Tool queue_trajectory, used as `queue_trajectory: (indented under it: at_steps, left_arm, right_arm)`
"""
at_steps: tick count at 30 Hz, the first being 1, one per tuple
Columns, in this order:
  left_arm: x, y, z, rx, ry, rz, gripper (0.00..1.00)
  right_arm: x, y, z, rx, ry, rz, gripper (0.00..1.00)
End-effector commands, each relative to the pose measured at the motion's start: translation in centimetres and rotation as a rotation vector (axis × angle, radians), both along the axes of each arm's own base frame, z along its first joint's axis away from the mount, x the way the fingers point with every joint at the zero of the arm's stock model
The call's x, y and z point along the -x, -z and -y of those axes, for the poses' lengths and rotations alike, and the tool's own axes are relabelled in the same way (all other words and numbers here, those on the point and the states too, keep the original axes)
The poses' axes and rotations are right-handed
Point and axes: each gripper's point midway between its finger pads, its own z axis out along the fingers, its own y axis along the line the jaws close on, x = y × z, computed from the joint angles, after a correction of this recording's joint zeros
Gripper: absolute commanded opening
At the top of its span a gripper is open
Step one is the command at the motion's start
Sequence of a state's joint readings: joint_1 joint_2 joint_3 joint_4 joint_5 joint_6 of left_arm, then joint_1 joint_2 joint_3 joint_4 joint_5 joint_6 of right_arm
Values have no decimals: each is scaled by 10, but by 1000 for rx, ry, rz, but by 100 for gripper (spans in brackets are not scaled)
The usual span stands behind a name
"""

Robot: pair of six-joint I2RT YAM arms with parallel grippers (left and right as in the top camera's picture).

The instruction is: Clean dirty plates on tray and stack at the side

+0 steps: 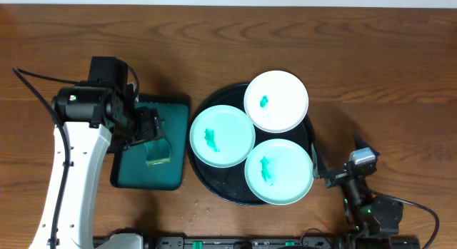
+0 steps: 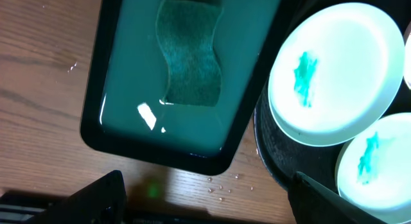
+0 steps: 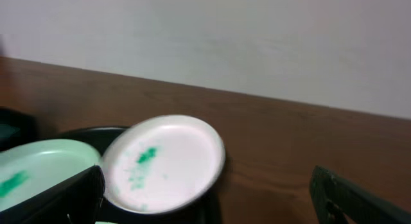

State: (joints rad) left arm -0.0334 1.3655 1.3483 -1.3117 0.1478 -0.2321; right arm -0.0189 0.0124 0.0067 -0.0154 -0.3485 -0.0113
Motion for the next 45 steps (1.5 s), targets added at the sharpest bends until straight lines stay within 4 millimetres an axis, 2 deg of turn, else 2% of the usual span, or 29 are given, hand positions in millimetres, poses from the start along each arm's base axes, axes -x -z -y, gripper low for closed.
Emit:
queue_trajectory:
  at_steps: [1, 3, 5, 8, 11, 14, 19, 22, 25, 27, 32, 35, 37, 39, 41, 44, 45]
  left_arm:
    - [1, 3, -1, -3, -2, -8, 82]
    - [1, 3, -1, -3, -2, -5, 82]
    - [0, 2, -1, -2, -1, -2, 82]
    - [-2, 2, -1, -2, -1, 6, 82]
    - [-4, 2, -1, -2, -2, 13, 82]
    - [-6, 2, -1, -2, -2, 21, 82]
    - [-8, 1, -1, -3, -1, 32, 82]
    - [-8, 1, -5, -24, -5, 32, 82]
    - [-8, 2, -8, -39, -7, 32, 82]
    - [-8, 2, -8, -40, -4, 33, 82]
    - [-9, 2, -11, -61, -8, 34, 82]
    - [-10, 2, -12, -63, -4, 39, 82]
    - [-11, 1, -14, -75, -7, 43, 82]
    - [-13, 1, -16, -87, -10, 50, 82]
    - [-14, 1, -16, -87, -10, 53, 82]
    - [-18, 6, -15, -83, -13, 49, 82]
    - [-19, 13, -15, -84, -13, 30, 82]
  right_arm:
    - [12, -4, -25, -128, -152, -57, 99]
    - [16, -1, -29, -233, -169, -147, 99]
    - [21, -4, -35, -257, -203, -190, 99]
    - [27, -23, -41, -235, -245, -204, 99]
    - [28, -52, -46, -195, -278, -225, 99]
    - [23, -76, -53, -162, -329, -320, 99]
    - [1, -88, -67, -182, -430, -631, 99]
    - [-12, -82, -74, -223, -438, -861, 99]
    - [-21, -71, -90, -192, -492, -1058, 99]
    - [-27, -57, -99, -131, -502, -1161, 99]
    - [-40, -5, -112, 94, -357, -1358, 99]
    - [-45, 20, -121, 274, -292, -1344, 99]
    - [-48, 28, -137, 359, -305, -1299, 99]
    - [-49, 30, -160, 376, -361, -1252, 99]
    - [-40, 30, -185, 361, -437, -1242, 99]
    - [-35, 28, -207, 371, -498, -1201, 99]
    - [-33, 27, -215, 376, -518, -1180, 99]
